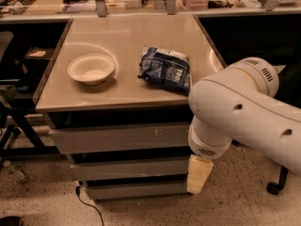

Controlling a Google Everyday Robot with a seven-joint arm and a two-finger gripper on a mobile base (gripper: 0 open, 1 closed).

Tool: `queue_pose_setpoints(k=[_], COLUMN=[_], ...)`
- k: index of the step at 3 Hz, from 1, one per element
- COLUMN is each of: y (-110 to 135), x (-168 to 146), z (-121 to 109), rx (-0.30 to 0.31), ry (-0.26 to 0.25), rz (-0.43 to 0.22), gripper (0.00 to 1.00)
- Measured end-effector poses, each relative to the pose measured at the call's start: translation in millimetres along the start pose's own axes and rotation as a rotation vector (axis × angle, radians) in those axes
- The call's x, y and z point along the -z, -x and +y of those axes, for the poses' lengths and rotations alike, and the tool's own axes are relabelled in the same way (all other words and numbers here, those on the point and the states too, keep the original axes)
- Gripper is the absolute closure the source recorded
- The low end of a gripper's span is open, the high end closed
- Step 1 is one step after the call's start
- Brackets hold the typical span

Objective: Open top drawer

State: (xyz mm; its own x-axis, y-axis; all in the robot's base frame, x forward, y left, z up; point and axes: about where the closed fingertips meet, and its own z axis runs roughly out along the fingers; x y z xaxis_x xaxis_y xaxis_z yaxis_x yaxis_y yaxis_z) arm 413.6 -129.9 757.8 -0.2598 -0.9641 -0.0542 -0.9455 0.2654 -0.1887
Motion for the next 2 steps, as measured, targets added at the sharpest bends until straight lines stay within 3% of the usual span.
queue_pose_setpoints(k=[2], y=[36.0], x=[-41.0], z=[-21.3], rx=[0.04], ry=[-0.015], rz=[-0.01], gripper=[0.0])
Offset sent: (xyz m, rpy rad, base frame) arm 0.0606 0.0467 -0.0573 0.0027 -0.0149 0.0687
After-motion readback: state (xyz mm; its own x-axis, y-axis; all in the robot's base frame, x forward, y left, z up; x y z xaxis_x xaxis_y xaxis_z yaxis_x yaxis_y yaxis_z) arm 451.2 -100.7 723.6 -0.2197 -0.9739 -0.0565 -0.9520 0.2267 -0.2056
